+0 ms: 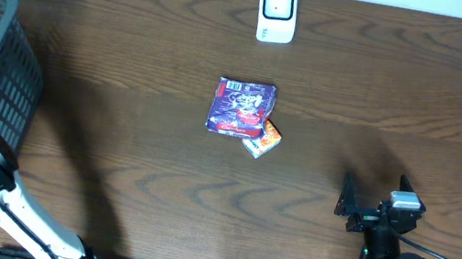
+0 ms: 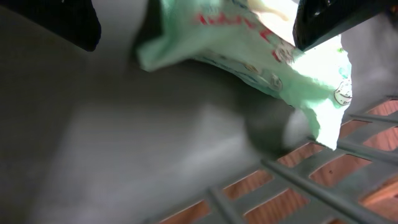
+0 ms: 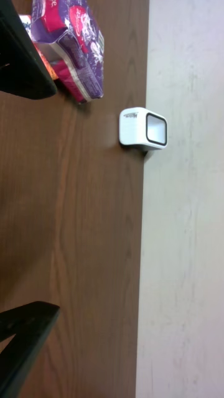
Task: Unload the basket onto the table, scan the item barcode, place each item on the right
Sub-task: 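Reach into the basket and grasp the mint-green wipes pack with left gripper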
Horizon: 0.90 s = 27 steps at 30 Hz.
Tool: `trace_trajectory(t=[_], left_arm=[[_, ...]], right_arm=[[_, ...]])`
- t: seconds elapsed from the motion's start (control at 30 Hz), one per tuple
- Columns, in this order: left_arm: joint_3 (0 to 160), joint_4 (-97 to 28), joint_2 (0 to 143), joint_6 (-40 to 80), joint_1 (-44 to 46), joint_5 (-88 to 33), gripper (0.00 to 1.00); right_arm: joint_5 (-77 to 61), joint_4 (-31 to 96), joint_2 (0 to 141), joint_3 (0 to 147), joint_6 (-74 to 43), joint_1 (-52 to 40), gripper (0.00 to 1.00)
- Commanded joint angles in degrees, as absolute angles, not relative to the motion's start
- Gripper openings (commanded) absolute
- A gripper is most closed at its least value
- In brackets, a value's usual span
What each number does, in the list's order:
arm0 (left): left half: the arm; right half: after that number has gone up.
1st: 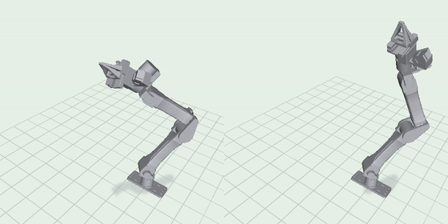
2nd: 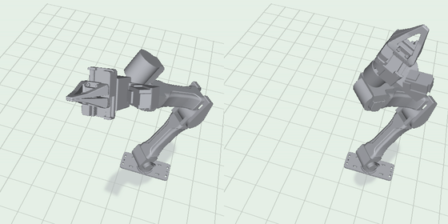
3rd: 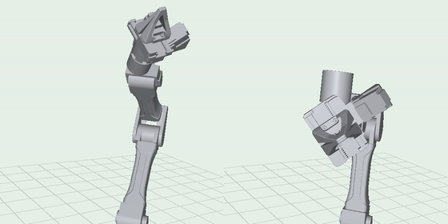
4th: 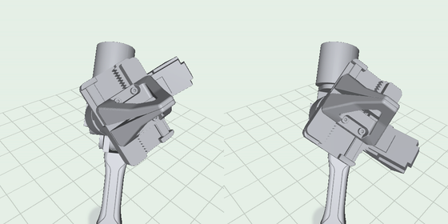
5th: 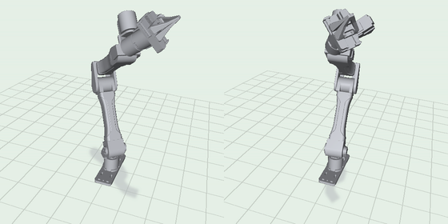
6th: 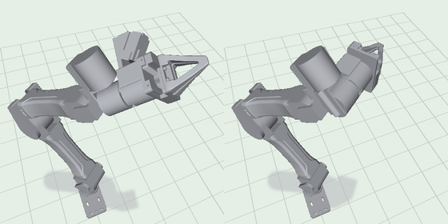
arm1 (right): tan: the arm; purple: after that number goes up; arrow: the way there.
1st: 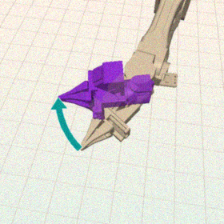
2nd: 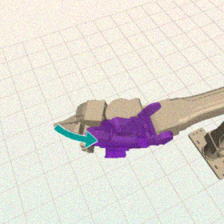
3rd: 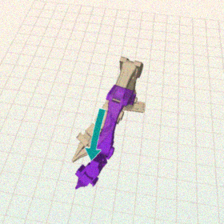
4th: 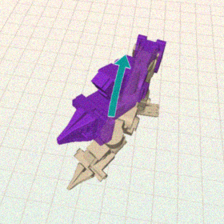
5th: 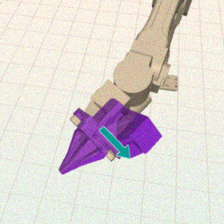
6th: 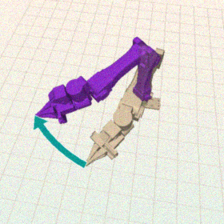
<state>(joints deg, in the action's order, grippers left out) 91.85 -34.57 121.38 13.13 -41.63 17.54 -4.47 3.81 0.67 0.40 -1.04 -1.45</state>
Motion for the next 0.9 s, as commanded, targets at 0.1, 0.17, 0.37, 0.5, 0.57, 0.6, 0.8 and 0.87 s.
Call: trace_trajectory(t=[0.1, 0.17, 0.37, 0.5, 0.57, 0.6, 0.8, 0.87], left_arm=[[91.9, -35.4, 124.1, 13.1, -44.5, 18.9, 0.96], [91.9, -35.8, 124.1, 12.7, -44.9, 17.6, 0.86], [91.9, -37.2, 124.1, 12.5, -45.0, 12.1, 0.08], [92.1, -39.9, 122.8, 12.5, -45.0, 12.0, 0.07], [92.3, -41.2, 121.1, 12.6, -45.0, 12.0, 0.07], [92.5, -42.0, 119.7, 12.6, -44.9, 12.0, 0.07], [92.7, -42.9, 104.7, 12.6, -43.5, 12.0, 0.07], [92.7, -41.7, 98.7, 12.6, -42.6, 12.0, 0.07]], right_arm=[[-4.4, 4.1, 0.3, 0.3, -1.7, -1.2, 0.99], [-4.4, 4.1, 0.3, 0.3, -1.7, -1.2, 0.99], [-4.4, 4.1, 0.3, 0.3, -1.7, -1.2, 0.99], [-4.4, 4.1, 0.3, 0.3, -1.7, -1.2, 0.99], [-4.4, 4.1, 0.3, 0.3, -1.7, -1.2, 0.99], [-4.4, 4.1, 0.3, 0.3, -1.7, -1.2, 0.99], [-4.4, 4.1, 0.3, 0.3, -1.7, -1.2, 0.99], [-4.4, 4.1, 0.3, 0.3, -1.7, -1.2, 0.99]])
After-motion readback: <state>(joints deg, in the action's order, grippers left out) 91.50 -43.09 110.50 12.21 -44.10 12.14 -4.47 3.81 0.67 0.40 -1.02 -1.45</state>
